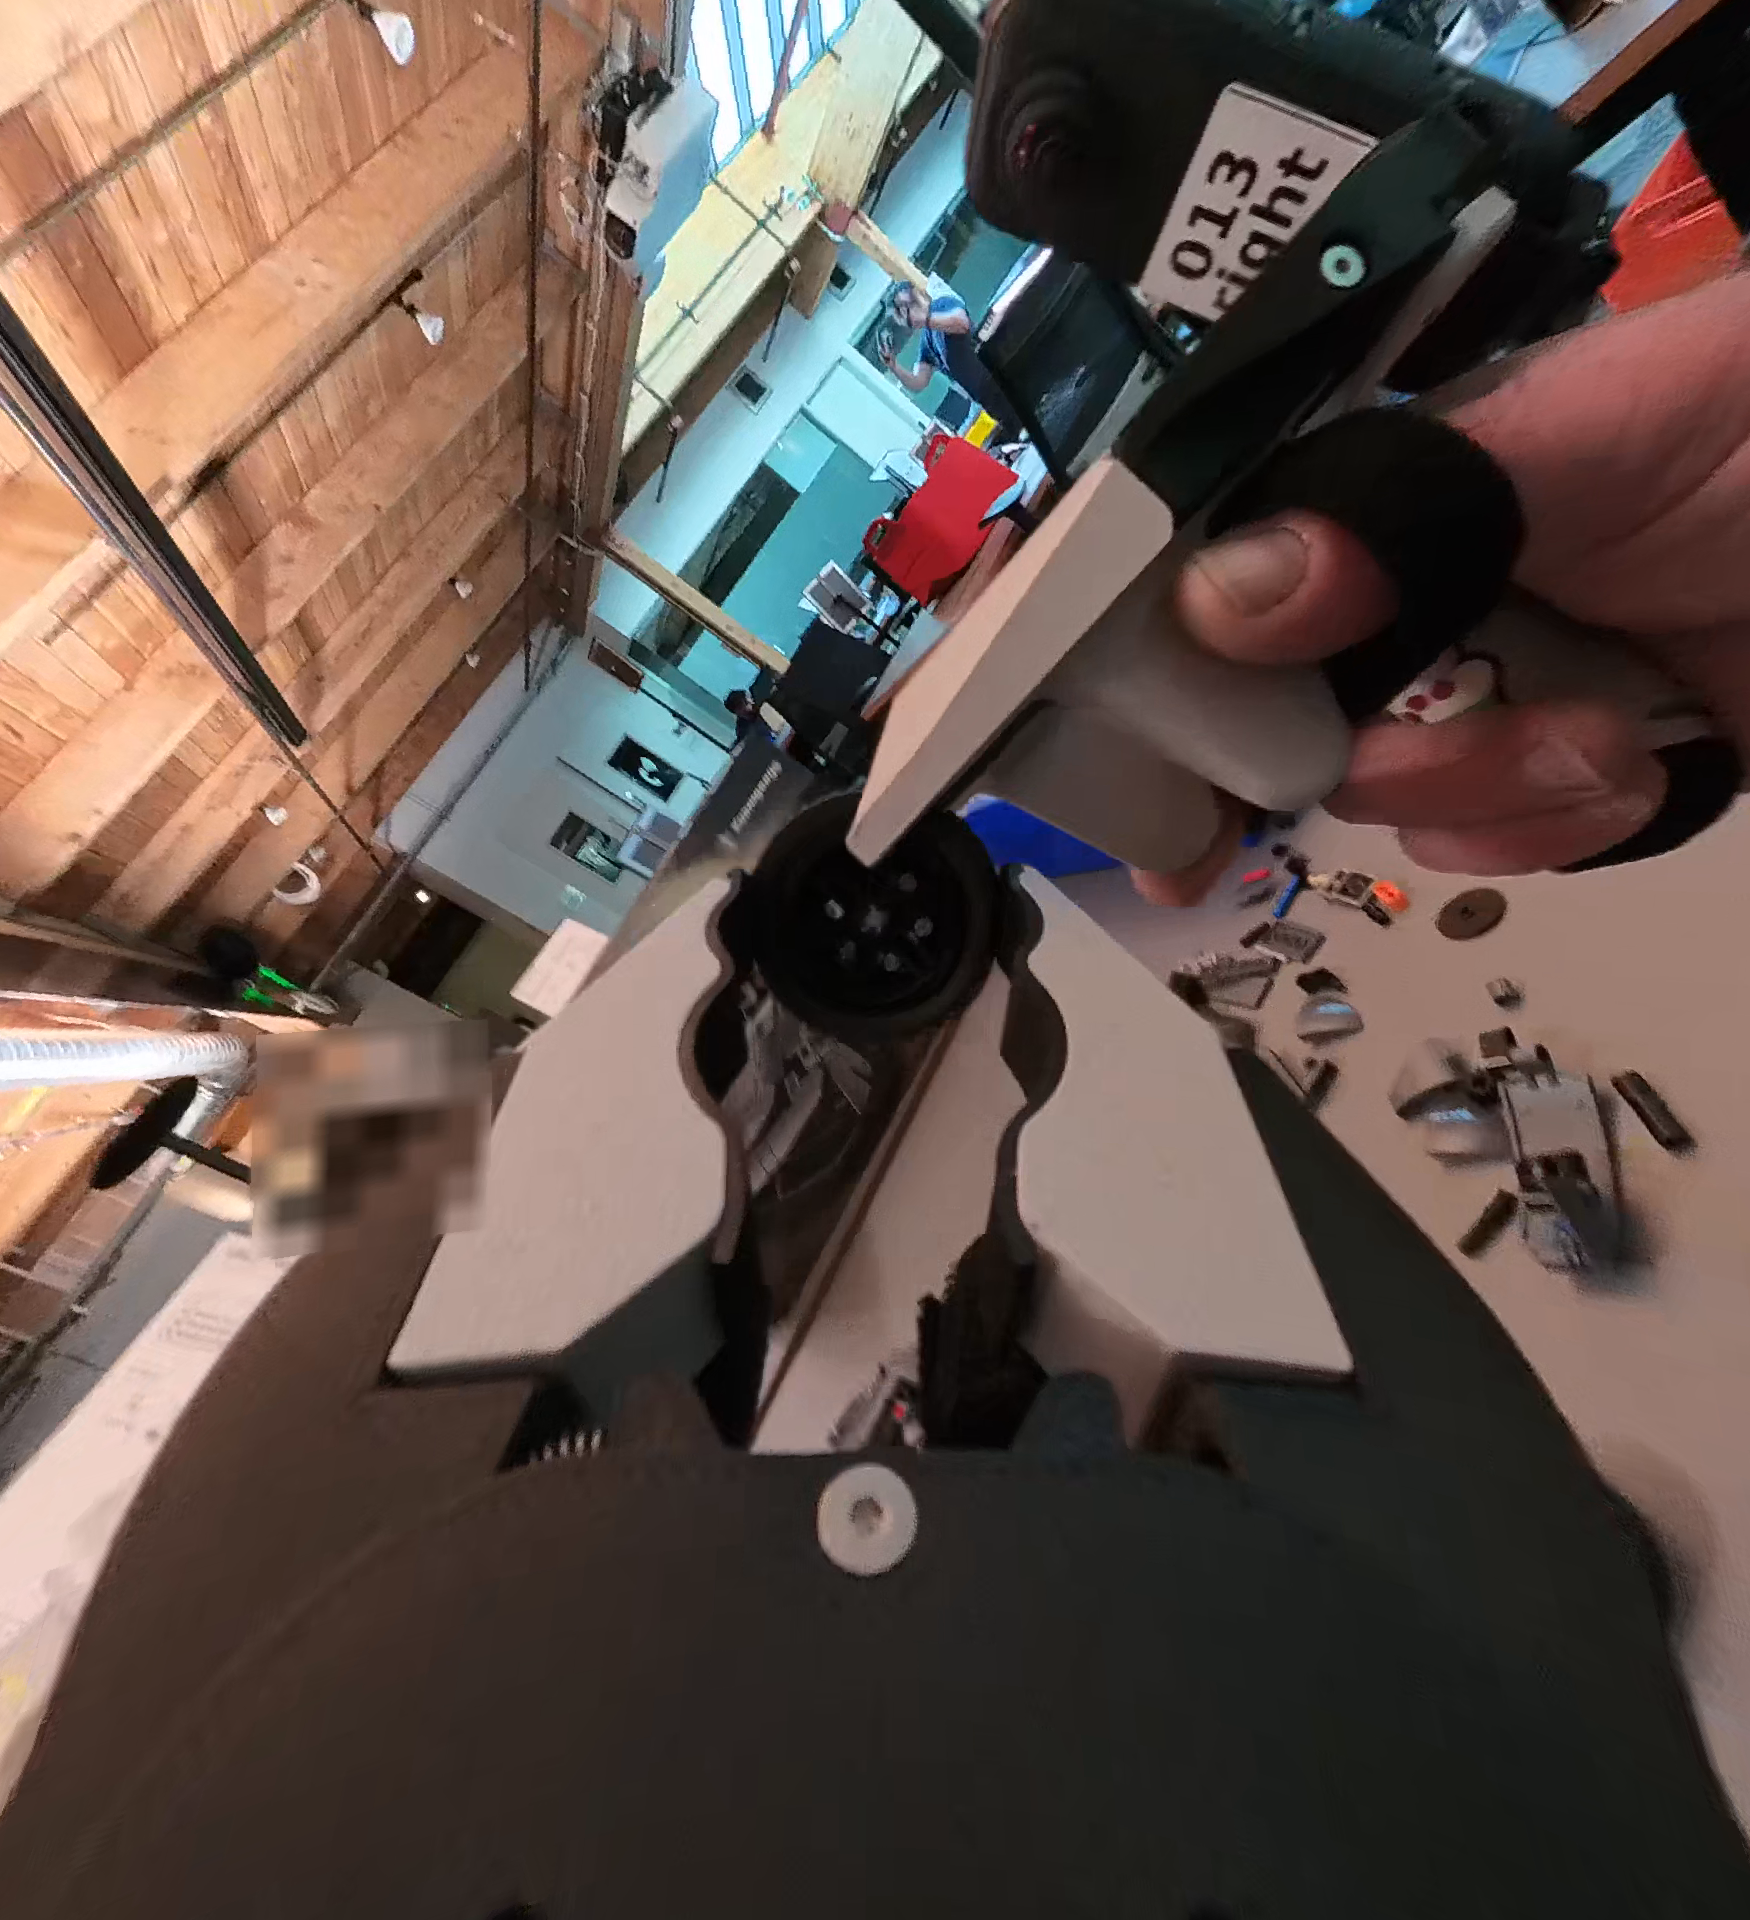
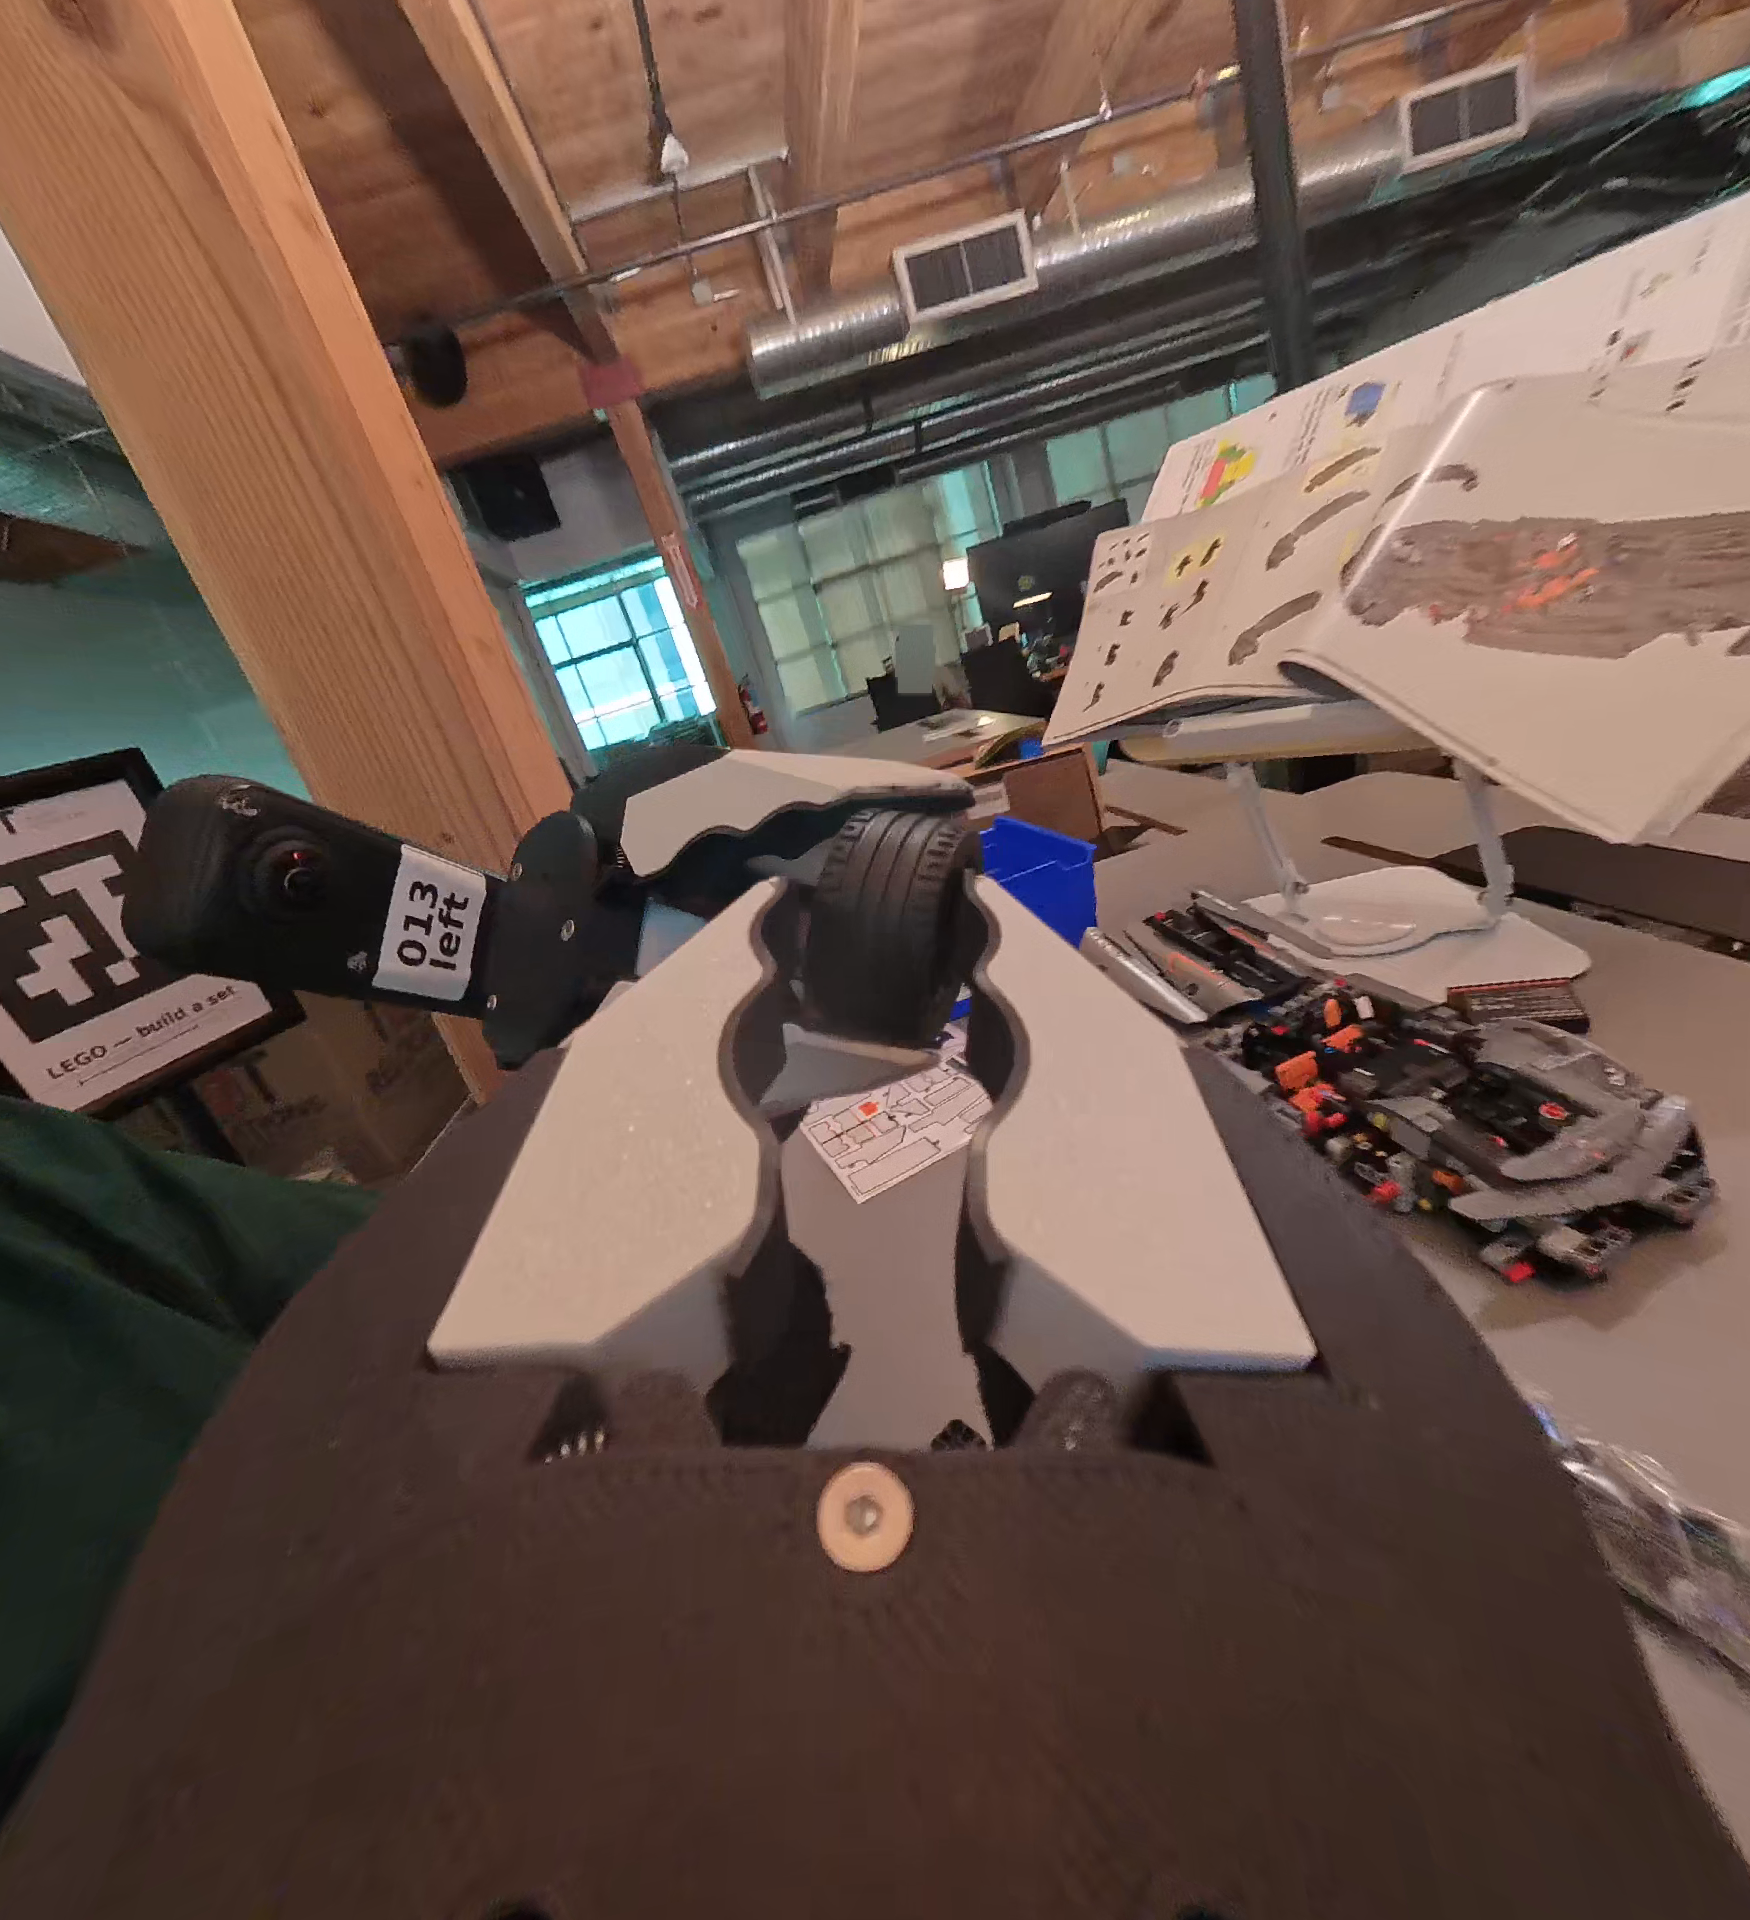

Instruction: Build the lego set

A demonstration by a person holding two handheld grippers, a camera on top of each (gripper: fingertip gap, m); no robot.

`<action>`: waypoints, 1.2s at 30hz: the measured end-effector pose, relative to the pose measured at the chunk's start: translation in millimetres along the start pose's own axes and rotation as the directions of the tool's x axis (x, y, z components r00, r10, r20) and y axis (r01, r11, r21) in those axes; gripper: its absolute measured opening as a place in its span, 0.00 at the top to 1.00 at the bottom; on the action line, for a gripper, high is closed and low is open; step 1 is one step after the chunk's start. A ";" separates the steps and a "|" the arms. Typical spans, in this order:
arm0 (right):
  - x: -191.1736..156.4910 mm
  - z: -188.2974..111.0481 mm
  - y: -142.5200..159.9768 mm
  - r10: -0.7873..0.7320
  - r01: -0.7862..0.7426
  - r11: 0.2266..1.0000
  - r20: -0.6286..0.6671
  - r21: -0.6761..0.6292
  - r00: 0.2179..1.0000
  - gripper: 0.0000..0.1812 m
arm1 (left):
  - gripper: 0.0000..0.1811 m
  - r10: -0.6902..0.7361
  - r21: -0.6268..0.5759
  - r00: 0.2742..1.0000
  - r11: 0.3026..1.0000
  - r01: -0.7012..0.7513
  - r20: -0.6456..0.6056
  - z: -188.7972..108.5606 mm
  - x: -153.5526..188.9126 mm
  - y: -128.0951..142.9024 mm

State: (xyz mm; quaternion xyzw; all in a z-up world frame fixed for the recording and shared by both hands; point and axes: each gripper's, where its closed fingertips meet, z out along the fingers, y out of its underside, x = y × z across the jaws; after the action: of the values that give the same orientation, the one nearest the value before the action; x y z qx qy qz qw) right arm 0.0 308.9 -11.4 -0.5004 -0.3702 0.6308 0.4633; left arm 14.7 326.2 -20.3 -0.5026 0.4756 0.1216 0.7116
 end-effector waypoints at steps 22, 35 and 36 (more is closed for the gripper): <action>75.2 7.9 52.9 -0.137 0.091 0.975 -0.225 -0.205 0.965 0.86 | 0.74 -0.557 -0.638 0.687 0.750 0.175 -0.466 -169.3 103.7 209.0; 63.9 30.7 72.0 -0.344 0.248 0.870 -0.163 -0.425 0.925 0.83 | 0.64 -0.510 -0.586 0.806 0.766 0.266 -0.301 -182.1 24.2 232.0; 61.5 35.5 77.0 -0.369 0.268 0.846 -0.144 -0.462 0.918 0.82 | 0.64 -0.497 -0.615 0.833 0.743 0.263 -0.243 -183.7 9.5 242.9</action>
State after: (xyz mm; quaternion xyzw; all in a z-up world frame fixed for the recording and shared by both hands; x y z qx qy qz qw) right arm -55.3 344.7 -92.7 -0.5906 -0.5236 0.3848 0.4785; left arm -240.5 283.7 -181.4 -0.7892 0.4360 0.0008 0.4326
